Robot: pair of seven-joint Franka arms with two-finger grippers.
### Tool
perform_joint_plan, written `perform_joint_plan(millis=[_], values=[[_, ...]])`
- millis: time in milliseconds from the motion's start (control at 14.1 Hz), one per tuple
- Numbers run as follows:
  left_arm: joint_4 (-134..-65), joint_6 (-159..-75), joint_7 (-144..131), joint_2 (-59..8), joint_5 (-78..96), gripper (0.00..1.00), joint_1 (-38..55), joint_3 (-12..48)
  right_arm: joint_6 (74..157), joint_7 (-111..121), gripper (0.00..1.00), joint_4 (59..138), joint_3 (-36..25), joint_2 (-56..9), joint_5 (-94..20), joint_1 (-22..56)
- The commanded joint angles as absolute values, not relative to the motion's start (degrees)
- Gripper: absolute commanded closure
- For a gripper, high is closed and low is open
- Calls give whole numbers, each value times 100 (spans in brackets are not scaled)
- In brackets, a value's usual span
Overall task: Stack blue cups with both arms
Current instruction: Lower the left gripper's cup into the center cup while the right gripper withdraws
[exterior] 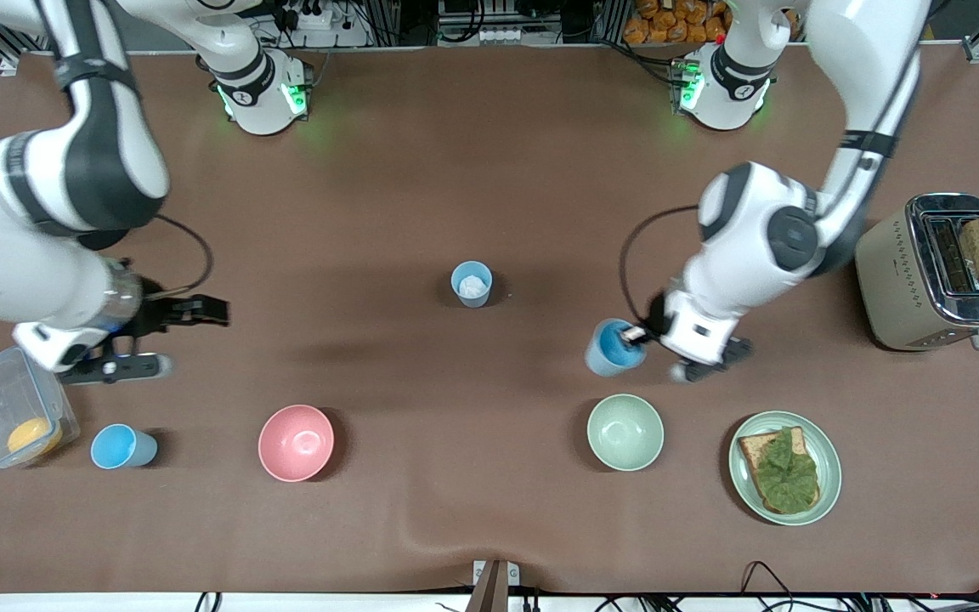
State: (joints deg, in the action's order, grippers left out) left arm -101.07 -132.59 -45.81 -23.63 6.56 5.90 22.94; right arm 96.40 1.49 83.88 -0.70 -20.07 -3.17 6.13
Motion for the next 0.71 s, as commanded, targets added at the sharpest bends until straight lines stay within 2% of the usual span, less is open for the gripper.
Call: perform_joint_plan(millis=[0,142,355,639], values=[[-10081,-13210,-5289,-2268,686,100,1325,2241,9616,1034,0,8587,35,-1697,-132,108],[-10081,-13219,-5772,-2294,415,100,1764,2250,9196,1283,0,8491,53,-1539,-149,-149],[-10020,-13219,-6353,-2460,-87,100,2327,2250,8501,1213,0,8464,35,-1074,-18,-132],[-9756,-13219,-6670,-2803,-290,100,2742,2224,8376,1099,0,8718,61,-695,0,-106]])
